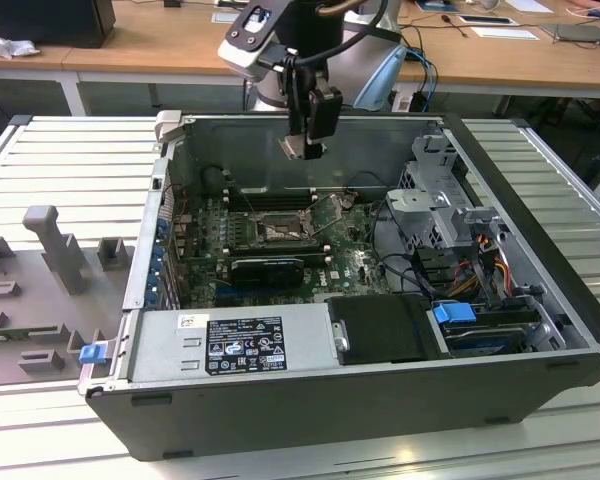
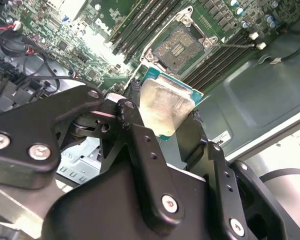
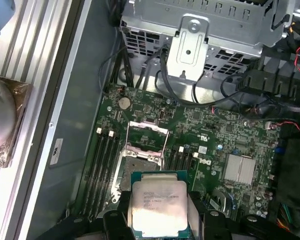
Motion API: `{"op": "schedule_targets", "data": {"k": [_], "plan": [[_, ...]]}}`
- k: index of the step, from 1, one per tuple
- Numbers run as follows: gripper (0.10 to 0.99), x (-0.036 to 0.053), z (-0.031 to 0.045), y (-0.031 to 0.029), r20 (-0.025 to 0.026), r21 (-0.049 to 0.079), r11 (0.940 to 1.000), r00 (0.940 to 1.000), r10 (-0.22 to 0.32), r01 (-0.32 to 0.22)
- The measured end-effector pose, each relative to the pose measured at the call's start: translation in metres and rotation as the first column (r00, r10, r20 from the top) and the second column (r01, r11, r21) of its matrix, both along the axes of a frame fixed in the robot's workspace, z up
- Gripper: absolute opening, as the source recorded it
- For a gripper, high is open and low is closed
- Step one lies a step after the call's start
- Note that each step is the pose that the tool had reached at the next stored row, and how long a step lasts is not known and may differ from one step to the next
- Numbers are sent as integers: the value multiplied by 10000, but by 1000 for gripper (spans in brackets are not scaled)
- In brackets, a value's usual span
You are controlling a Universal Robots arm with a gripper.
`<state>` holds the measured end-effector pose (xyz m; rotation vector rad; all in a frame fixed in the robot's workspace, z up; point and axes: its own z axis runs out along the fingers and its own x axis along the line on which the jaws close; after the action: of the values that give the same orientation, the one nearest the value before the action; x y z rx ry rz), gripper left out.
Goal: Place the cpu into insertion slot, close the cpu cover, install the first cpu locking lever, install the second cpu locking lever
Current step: 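Place the cpu into insertion slot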
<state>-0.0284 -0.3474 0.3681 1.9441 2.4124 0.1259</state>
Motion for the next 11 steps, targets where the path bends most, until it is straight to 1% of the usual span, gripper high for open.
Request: {"op": "schedule_targets", "data": {"k": [6,11], "plan": [[529,0,-1,0,0,1,9983,9983,-584,584],[529,0,-5,0,0,0,9920,9920,-1265,1265]]}}
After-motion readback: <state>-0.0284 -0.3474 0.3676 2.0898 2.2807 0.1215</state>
